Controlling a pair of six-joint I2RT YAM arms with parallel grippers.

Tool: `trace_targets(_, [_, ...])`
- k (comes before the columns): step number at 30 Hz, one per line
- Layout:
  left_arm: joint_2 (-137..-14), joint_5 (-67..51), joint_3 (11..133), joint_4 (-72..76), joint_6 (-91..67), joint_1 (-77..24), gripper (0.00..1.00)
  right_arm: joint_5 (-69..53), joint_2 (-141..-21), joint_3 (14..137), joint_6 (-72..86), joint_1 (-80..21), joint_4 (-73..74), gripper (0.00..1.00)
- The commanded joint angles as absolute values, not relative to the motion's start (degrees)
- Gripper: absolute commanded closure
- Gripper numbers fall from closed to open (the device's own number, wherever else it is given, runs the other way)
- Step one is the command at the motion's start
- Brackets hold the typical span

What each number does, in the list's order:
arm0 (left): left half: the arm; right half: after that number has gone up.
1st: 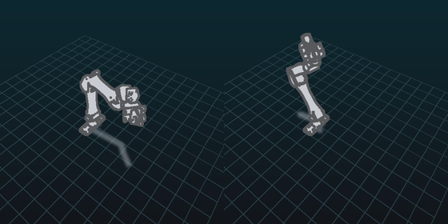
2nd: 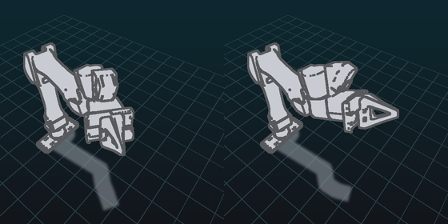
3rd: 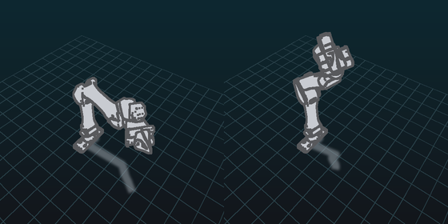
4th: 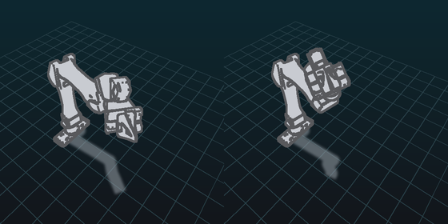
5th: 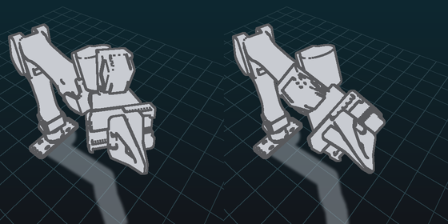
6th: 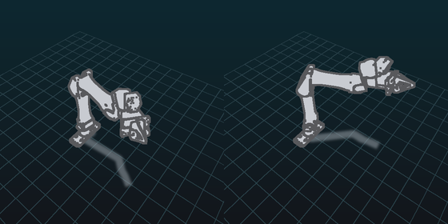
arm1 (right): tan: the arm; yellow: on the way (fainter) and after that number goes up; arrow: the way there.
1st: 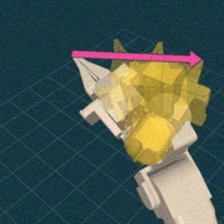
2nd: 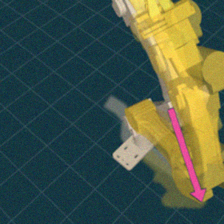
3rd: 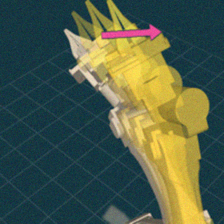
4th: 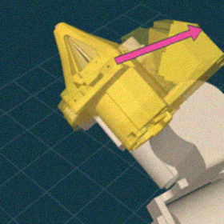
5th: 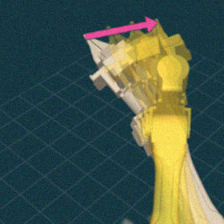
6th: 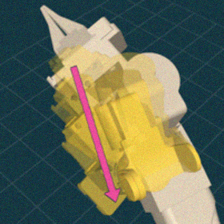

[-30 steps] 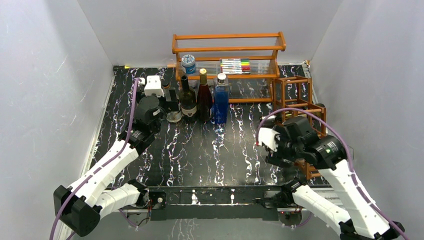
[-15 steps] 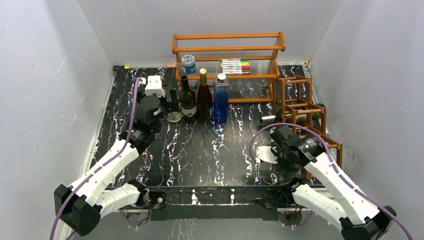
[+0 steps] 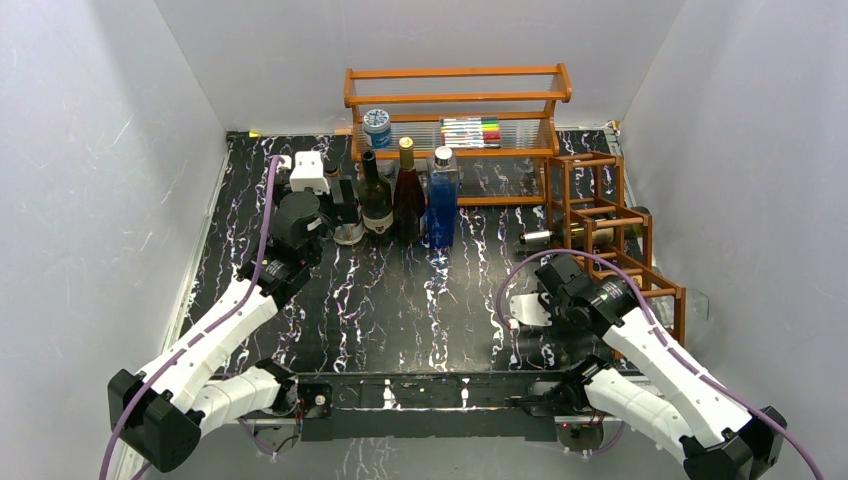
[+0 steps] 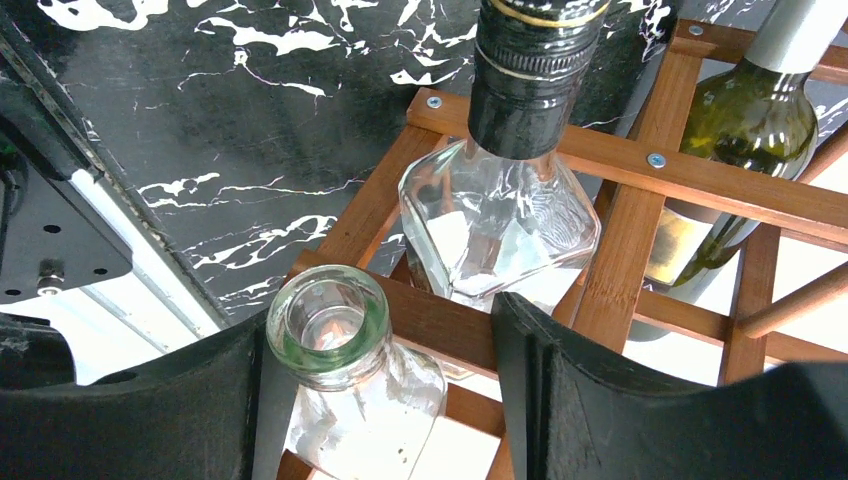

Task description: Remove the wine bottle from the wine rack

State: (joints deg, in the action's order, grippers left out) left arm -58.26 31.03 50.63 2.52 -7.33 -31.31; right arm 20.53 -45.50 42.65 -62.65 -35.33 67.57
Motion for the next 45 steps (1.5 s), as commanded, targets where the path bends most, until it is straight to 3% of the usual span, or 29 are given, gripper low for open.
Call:
trace_targets(1, [-56.5, 31.9, 52.6, 3.6, -7.3, -31.1, 0.02, 21.9, -45.0, 42.3, -66.5, -35.3, 65.8, 0.26])
trace_targets(12, [-56.3, 30.9, 52.6, 3.6, -7.8, -31.1, 0.02, 19.1, -43.1, 39.7, -68.8, -35.3, 66.3, 0.40])
trace_targets(21, [-55.2, 31.7, 52.3, 4.0, -7.5, -31.1, 0.02, 13.2, -43.1, 40.6, -69.5, -36.3, 67.0, 0.61])
trace_targets(30, [-54.2, 32.7, 52.0, 4.5, -6.7, -31.1, 0.02, 3.3, -42.9, 44.8, -68.4, -37.4, 67.7, 0.95])
trace_targets(34, [-54.1, 32.6, 52.0, 4.5, -6.7, -31.0, 0.02, -0.8, -42.1, 46.4, -68.7, -37.6, 68.2, 1.00])
trace_targets(45, [-54.2, 32.6, 52.1, 4.4, -6.8, -31.0, 0.02, -13.1, -44.5, 54.2, -66.9, -37.6, 66.7, 1.00])
